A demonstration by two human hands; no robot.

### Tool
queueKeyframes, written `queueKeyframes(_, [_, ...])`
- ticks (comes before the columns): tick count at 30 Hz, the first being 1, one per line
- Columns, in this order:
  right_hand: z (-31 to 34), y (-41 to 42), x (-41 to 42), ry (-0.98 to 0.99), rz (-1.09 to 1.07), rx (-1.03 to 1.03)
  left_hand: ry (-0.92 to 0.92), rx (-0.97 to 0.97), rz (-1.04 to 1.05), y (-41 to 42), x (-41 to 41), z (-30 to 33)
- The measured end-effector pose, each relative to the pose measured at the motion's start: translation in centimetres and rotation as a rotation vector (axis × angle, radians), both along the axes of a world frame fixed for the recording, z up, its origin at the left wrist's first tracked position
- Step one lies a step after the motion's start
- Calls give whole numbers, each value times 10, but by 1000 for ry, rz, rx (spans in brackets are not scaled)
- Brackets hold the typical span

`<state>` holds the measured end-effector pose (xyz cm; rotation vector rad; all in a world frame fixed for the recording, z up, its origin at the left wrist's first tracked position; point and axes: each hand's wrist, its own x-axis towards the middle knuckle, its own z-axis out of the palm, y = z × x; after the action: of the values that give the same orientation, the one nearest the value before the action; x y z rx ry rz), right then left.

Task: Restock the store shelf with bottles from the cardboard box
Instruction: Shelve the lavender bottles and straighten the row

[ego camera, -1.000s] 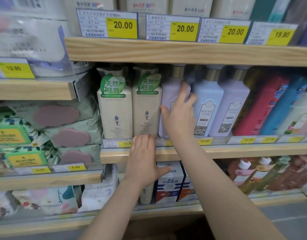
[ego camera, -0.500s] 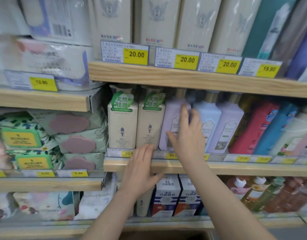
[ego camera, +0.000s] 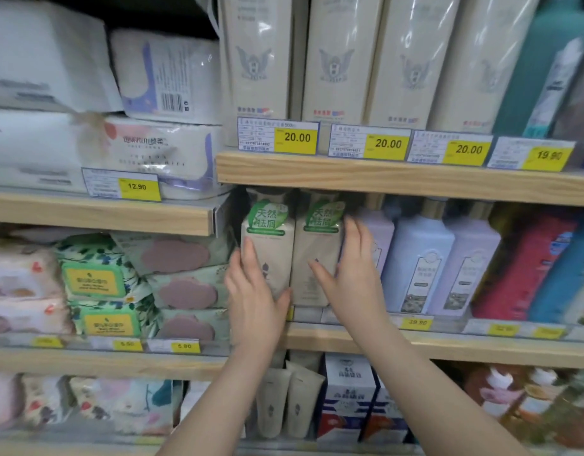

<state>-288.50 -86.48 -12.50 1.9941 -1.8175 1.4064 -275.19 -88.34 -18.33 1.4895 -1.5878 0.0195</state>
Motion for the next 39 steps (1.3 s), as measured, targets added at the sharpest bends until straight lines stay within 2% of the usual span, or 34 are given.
queueKeyframes(5, [20,-33,6,-189,68,7,29,-13,21,-5,-6,-5])
queueKeyframes(9, [25,-46,9,-262,58,-10,33,-34,15,-10,-6,-8])
queueKeyframes(13, [21,-48,11,-233,5,5,21,-5,21,-13,-6,-6])
queueKeyframes(18, [9,-44,11,-264,91,-2,7,4,21,-18,-5,-5])
queueKeyframes(25, [-29,-14,0,-266,127,-143,-8,4,19,-21,-4,-9])
queueKeyframes(28, [-58,2,-11,-205,36,1,-20,-9,16,-21,-3,-12])
queueKeyframes(31, [-74,2,-16,-228,5,159,-11,-12,20,-22,-4,-12])
queueKeyframes(39, [-70,7,-24,-220,-29,89,35,-23,29,-22,-8,-13])
